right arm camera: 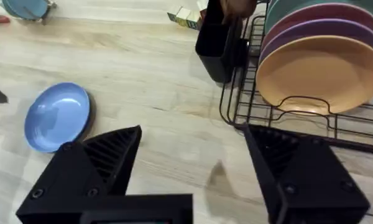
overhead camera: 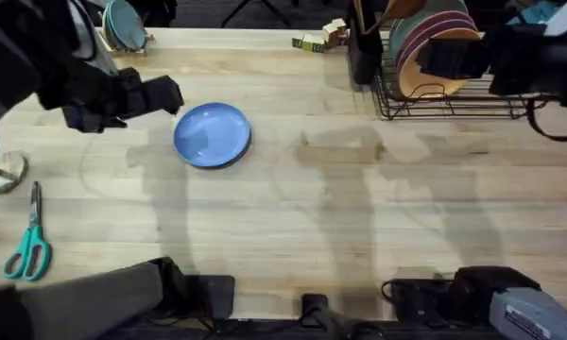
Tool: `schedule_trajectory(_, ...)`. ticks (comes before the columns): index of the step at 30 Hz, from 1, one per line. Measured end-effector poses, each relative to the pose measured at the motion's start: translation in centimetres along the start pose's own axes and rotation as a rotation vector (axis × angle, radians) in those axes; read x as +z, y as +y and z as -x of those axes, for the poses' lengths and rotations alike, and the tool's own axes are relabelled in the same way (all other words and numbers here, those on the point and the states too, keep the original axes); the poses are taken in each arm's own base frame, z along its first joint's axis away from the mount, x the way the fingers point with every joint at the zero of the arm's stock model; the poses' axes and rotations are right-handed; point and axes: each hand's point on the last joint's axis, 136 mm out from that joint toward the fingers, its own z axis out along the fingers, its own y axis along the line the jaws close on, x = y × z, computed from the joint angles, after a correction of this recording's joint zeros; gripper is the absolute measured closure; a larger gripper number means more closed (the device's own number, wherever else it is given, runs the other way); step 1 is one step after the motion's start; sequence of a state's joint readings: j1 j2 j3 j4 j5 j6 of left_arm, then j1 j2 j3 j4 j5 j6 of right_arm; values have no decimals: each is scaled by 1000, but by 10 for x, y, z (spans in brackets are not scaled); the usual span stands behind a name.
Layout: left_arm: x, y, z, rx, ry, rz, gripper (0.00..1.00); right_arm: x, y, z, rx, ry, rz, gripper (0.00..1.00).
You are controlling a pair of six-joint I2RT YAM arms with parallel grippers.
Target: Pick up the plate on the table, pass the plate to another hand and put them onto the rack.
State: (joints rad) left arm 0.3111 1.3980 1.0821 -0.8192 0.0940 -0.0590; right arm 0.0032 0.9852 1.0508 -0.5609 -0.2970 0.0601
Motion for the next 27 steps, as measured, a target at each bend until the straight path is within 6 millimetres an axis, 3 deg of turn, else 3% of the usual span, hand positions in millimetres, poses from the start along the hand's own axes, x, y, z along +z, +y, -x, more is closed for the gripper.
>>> schedule_trajectory(9, 44, 2, -17, -7, 141, -9, 8, 1, 0, -1, 1, 4, 0, 9)
schedule_trajectory(18, 83, 8, -43, -19, 287, 2, 8, 19, -7, -10, 22, 63, -4, 9)
schedule_trajectory(27, 84, 7, -39, -18, 289, -4, 8, 25, -9, -13, 28, 81, -5, 9)
